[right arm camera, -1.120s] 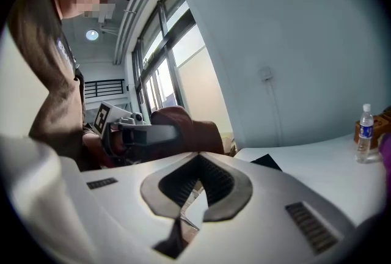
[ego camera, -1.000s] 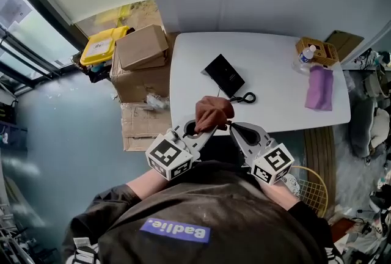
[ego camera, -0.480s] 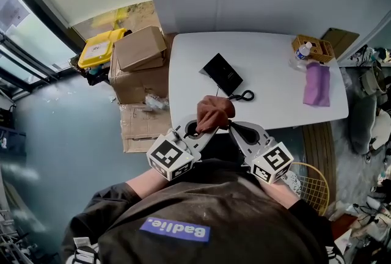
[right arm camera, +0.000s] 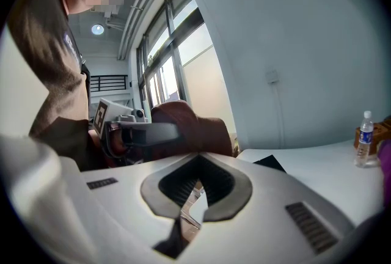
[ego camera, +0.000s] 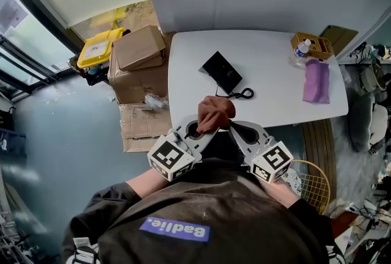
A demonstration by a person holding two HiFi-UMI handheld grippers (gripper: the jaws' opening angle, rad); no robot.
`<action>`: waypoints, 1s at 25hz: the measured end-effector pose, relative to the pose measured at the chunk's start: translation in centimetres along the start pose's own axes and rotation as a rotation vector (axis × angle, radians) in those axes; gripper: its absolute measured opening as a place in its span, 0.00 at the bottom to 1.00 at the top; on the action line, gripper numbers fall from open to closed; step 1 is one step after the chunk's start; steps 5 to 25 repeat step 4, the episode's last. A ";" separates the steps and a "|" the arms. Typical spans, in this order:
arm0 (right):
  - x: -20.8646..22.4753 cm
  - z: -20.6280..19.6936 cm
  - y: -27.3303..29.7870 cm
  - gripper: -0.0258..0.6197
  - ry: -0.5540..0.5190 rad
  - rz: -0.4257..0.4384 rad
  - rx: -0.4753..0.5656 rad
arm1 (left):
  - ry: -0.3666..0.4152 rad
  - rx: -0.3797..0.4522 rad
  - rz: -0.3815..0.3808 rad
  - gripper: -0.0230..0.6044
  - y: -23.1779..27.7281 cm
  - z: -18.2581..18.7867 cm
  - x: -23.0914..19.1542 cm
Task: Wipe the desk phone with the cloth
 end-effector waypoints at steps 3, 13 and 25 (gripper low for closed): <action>0.0 -0.2 -0.1 0.08 -0.001 0.001 0.000 | 0.001 0.000 -0.003 0.10 0.0 -0.2 0.3; 0.0 -0.3 -0.1 0.08 -0.001 0.002 -0.001 | 0.002 0.001 -0.004 0.10 0.1 -0.2 0.4; 0.0 -0.3 -0.1 0.08 -0.001 0.002 -0.001 | 0.002 0.001 -0.004 0.10 0.1 -0.2 0.4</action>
Point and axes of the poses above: the fingertips, and each gripper's own axes: y forward along the fingers, x to its right, z out of its top, the point moved 8 cm from there along -y, backward along the fingers, and after that the axes turned 12 degrees about y, right-handed, at the moved point
